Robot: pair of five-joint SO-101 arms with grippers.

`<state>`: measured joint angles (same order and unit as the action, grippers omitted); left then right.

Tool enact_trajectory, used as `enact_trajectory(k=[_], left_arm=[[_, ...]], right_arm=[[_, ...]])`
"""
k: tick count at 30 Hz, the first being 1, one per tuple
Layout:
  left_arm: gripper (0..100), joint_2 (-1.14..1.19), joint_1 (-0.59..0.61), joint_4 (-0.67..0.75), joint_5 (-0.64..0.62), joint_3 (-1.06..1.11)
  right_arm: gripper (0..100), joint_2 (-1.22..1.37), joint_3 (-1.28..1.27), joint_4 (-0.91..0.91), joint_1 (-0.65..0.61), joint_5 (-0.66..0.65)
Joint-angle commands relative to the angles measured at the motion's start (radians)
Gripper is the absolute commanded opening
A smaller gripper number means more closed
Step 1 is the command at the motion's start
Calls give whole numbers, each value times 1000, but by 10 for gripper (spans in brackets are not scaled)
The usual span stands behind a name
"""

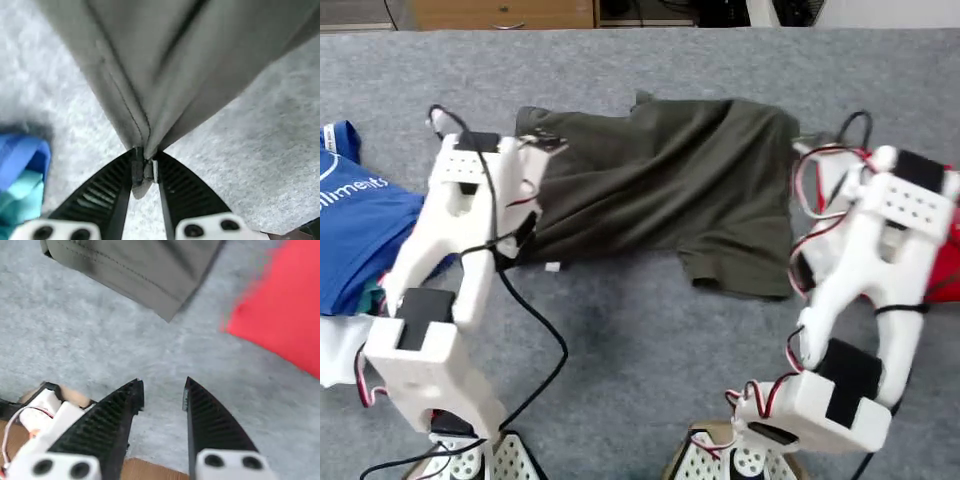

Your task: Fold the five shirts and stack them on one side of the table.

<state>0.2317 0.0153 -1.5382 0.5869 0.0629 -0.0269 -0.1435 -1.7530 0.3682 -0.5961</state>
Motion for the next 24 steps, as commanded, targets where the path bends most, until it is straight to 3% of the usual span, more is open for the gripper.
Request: enact_trajectory(k=[1,6,9,24], left_arm=[[18,-47,66,-15,-11,14],[18,-48,87,-17,-15,20],[18,-54,84,-17,-17,20],[18,-48,80,-17,-18,20]], right_arm=[[151,-39,-47,91,-88,58],[240,-39,-131,195,-211,195],[242,-39,-179,229,-255,218],[242,-38,-406,462,-266,262]])
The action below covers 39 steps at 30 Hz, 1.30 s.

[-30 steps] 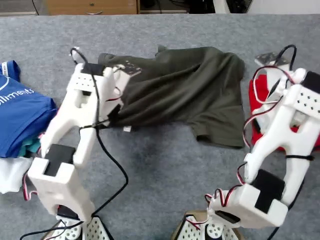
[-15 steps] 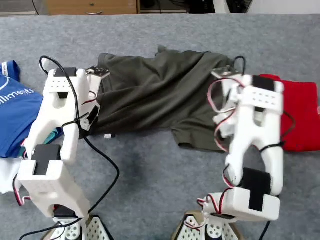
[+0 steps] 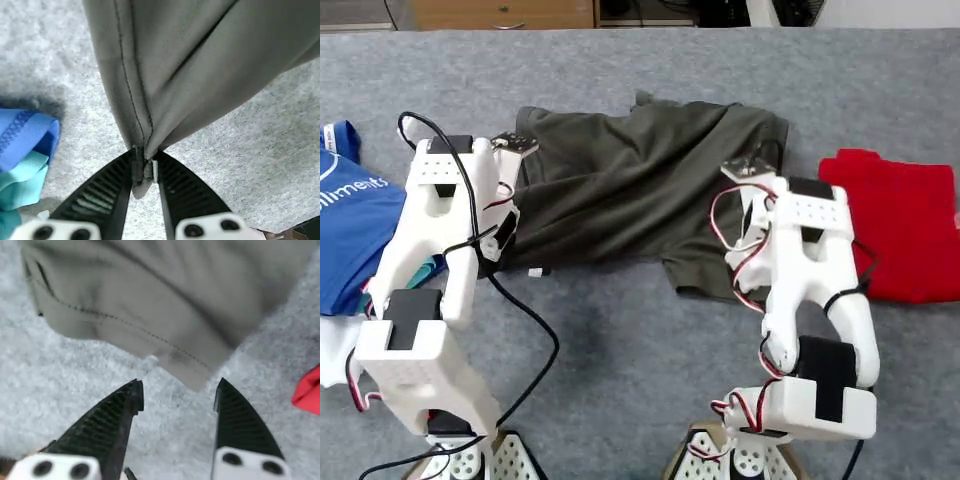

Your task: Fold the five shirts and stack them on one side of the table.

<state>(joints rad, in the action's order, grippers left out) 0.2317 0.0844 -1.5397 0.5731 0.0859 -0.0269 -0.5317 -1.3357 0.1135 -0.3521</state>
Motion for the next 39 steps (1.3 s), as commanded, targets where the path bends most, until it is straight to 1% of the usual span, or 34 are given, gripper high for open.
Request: enact_trajectory(k=[1,4,8,11,15,20,23,28,32,39], left_arm=[[18,-48,11,-15,-5,-3],[18,-48,11,-15,-5,-2],[18,-48,17,-18,-5,-2],[18,-47,17,-57,-5,-3],[18,-47,21,-68,-5,-3],[18,-47,31,-66,-3,-3],[18,-47,29,-63,-2,-3],[18,-47,26,-61,2,-3],[18,-47,23,-61,3,-3],[18,-47,21,-61,5,-5]], right_arm=[[242,-38,-25,55,-12,18],[240,-30,-45,92,-12,18],[209,50,-33,118,-10,18],[199,125,13,109,-10,20],[200,189,65,100,-5,66],[200,199,127,17,-4,72],[200,199,180,-63,-2,72],[200,133,246,-155,5,72],[201,97,242,-149,5,72],[200,185,240,-91,8,74]])
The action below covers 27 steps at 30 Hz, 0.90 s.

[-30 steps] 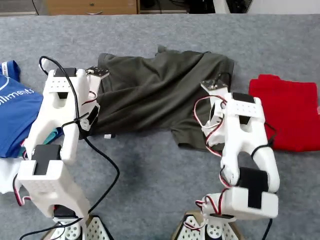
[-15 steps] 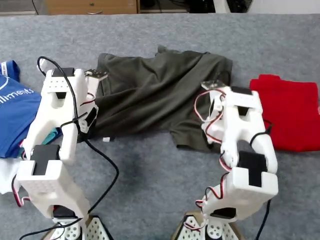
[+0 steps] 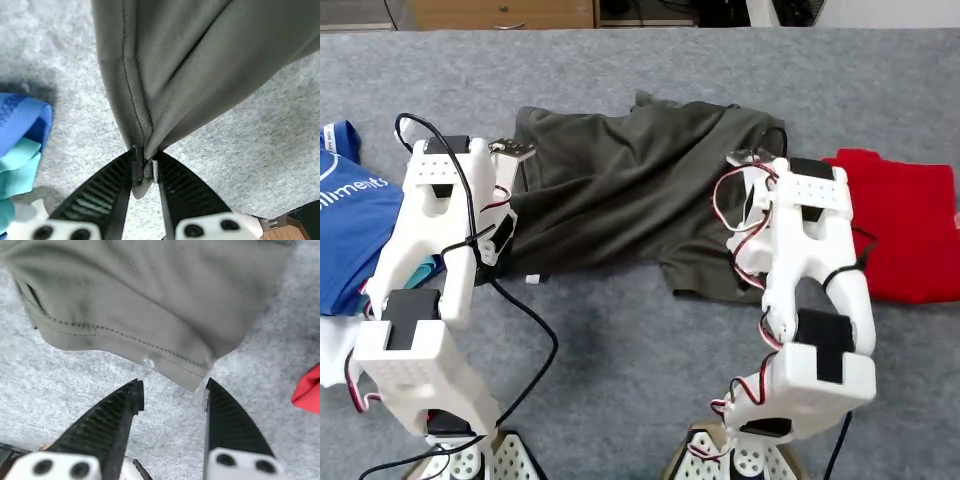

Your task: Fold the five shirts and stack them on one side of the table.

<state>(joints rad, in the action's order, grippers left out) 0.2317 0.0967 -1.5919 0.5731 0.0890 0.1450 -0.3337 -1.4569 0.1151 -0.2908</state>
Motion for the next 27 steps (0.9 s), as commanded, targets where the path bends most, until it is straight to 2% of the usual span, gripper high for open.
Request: enact_trajectory(k=[1,14,21,27], left_arm=[[18,-47,11,-9,5,-8],[19,-47,14,-8,5,-8],[19,-47,14,-8,5,-8],[19,-47,14,-8,5,-8]], right_arm=[[200,28,42,46,7,21],[198,228,48,132,5,61],[36,269,71,132,4,54],[2,266,73,132,5,54]])
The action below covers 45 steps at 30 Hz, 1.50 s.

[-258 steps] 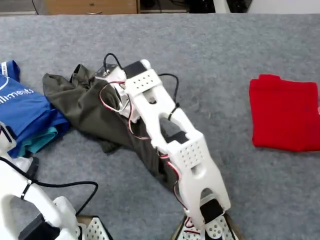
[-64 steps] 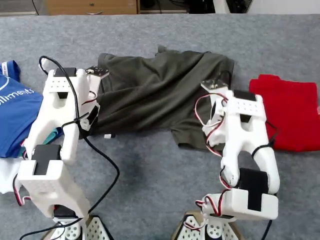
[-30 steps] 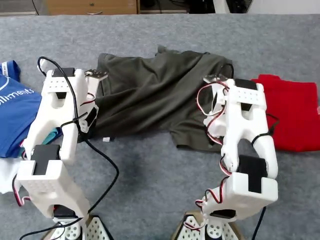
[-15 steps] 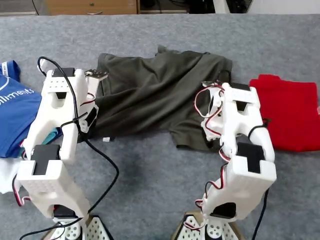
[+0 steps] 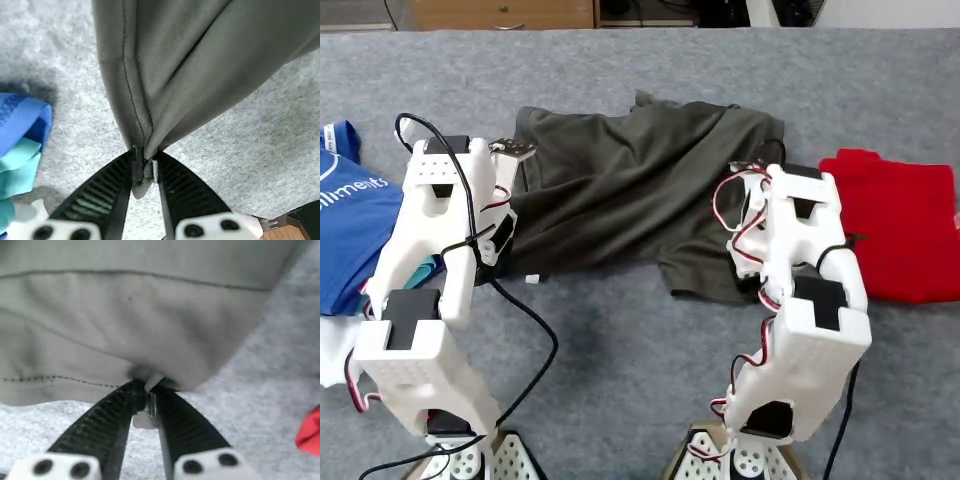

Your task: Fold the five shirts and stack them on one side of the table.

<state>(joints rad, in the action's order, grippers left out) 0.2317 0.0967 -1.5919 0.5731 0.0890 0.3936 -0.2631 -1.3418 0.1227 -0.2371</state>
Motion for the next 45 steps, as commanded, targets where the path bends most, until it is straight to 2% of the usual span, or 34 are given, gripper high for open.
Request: enact_trajectory(k=[1,6,11,18,22,25,30,38,45], left_arm=[[19,-47,14,-8,5,-8],[19,-47,14,-8,5,-14],[19,-56,9,-32,5,-41],[19,-56,9,-160,-20,-298],[19,-71,25,-166,-115,-502],[19,-134,21,-166,-132,-626],[18,-231,-31,-166,-169,-753],[18,-341,-46,-160,-250,-965],[18,-383,-51,-160,-244,-1178]], right_arm=[[2,16,2,14,-2,-5],[2,-28,2,-14,-1,-49],[2,-217,2,-87,21,-143],[2,-549,2,-173,41,-273],[2,-719,4,-184,41,-310],[2,-839,33,-184,41,-322],[2,-960,174,-181,41,-353],[2,-967,561,-166,41,-353],[3,-967,800,2,42,-353]])
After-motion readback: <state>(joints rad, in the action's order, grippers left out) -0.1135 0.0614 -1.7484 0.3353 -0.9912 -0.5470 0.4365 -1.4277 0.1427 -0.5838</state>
